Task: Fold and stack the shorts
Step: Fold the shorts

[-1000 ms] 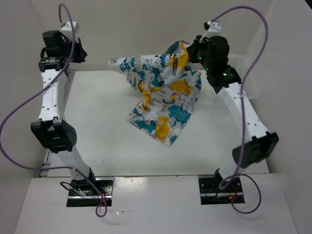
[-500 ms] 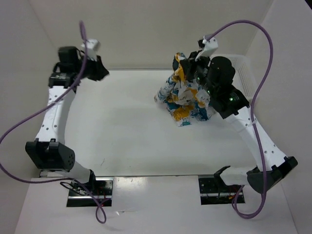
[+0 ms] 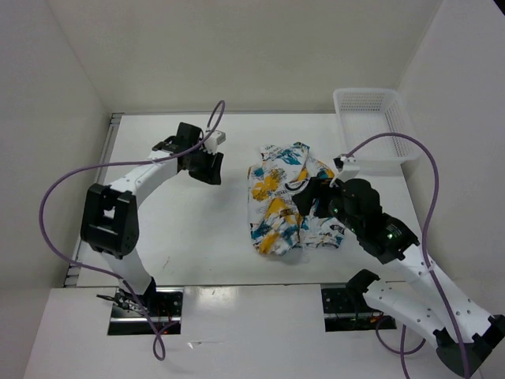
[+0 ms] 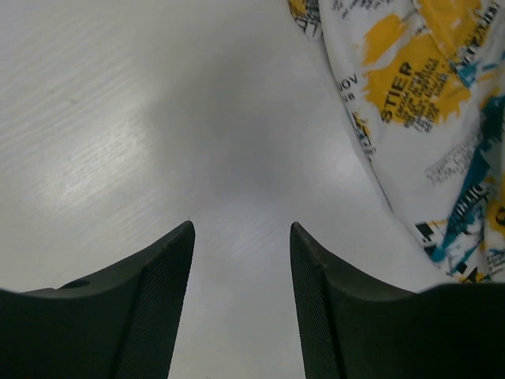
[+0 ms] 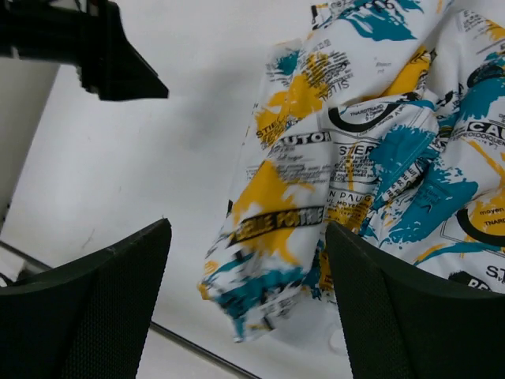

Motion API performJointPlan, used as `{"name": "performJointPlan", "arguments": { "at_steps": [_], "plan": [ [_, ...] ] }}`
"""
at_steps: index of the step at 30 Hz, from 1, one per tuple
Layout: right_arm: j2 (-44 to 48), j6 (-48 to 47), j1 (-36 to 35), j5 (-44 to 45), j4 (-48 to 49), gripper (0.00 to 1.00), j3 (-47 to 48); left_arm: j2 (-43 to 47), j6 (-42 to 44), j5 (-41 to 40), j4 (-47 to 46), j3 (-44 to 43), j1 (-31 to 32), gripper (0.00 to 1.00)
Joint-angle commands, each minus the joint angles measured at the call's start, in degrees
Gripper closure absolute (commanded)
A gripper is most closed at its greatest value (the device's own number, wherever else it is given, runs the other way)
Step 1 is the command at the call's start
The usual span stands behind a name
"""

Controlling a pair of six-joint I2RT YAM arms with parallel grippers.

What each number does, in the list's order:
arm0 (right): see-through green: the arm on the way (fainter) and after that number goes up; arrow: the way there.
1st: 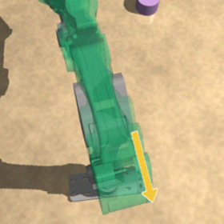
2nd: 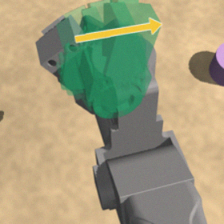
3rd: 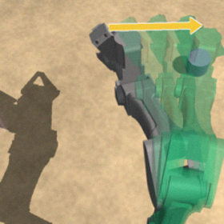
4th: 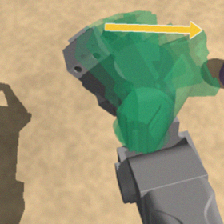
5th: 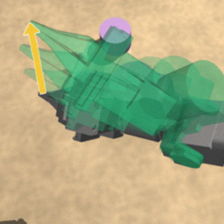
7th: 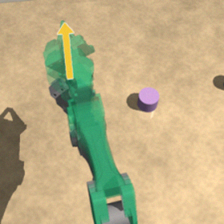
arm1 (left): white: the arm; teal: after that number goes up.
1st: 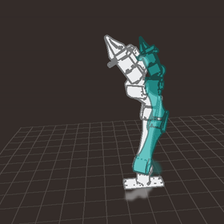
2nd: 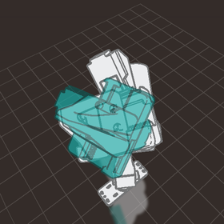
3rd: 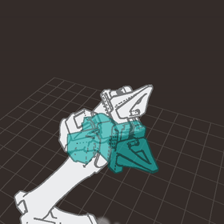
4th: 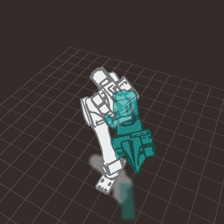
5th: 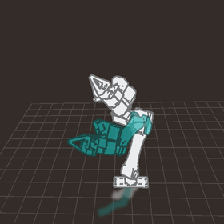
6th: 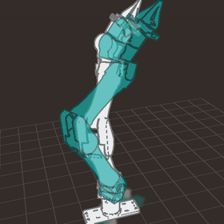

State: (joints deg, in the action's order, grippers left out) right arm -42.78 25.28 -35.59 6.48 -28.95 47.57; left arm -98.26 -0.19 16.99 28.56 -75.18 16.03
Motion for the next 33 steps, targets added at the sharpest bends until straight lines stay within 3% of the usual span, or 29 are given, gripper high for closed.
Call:
{"name": "performJointPlan", "arguments": {
  "at_steps": [1, 5, 9, 12, 17, 21, 23, 24, 27, 28, 31, 33],
  "plan": [
    [-1.5, 8.5, 0.8, 4.2, -0.5, 0.16, 1.5, -6.4, 0.2, -2.3, -5.4, -6.4, 1.2, 0.4],
    [-10.5, 15.6, 0.8, -0.2, -2.3, 0.32, 1.5, -15.5, 0.2, -2.9, -9.9, -16.0, 1.8, 0.36],
    [-17.7, 18.9, -3.8, 1.2, -3.7, 0.32, 1.5, -23.8, 0.2, -2.9, -11.4, -24.9, 4.3, 0.32],
    [-18.4, 19.5, -3.8, 3.4, -4.2, 0.26, 1.5, -28.5, 0.2, -1.8, -9.7, -30.5, 6.5, 0.27],
    [-19.8, 20.8, -3.8, 4.4, -4.2, 0.21, 0.3, -33.5, 0.2, 0.1, -8.8, -33.3, 8.9, 0.22],
    [-21.1, 20.8, -4.5, -3.2, -0.4, 0.21, -0.2, -35.4, 0.2, -0.6, -8.9, -32.7, 8.9, 0.22],
    [-21.1, 19.3, -5.3, -3.8, 0.1, 0.21, -0.7, -36.5, 0.2, -0.6, -9.0, -32.7, 8.9, 0.28],
    [-21.1, 19.3, -5.9, -3.8, -0.5, 0.21, -0.7, -36.5, 0.2, 1.6, -9.0, -32.7, 8.9, 0.39],
    [-20.3, 18.0, -5.9, -3.8, -1.1, 0.2, -1.2, -37.0, 0.2, 3.4, -8.4, -32.1, 9.5, 0.59],
    [-19.5, 17.4, -5.9, -5.1, -0.3, 0.2, -1.3, -37.0, 0.2, 4.1, -8.4, -32.1, 9.5, 0.73],
    [-19.0, 16.2, -5.9, -10.2, 0.4, 0.2, -3.3, -37.0, 0.2, 4.1, -9.0, -30.7, 9.5, 1.0],
    [-19.7, 15.0, -6.6, -14.3, 2.2, 0.16, -4.5, -35.2, 0.2, 4.1, -10.0, -29.1, 8.2, 1.0]
  ]
}}
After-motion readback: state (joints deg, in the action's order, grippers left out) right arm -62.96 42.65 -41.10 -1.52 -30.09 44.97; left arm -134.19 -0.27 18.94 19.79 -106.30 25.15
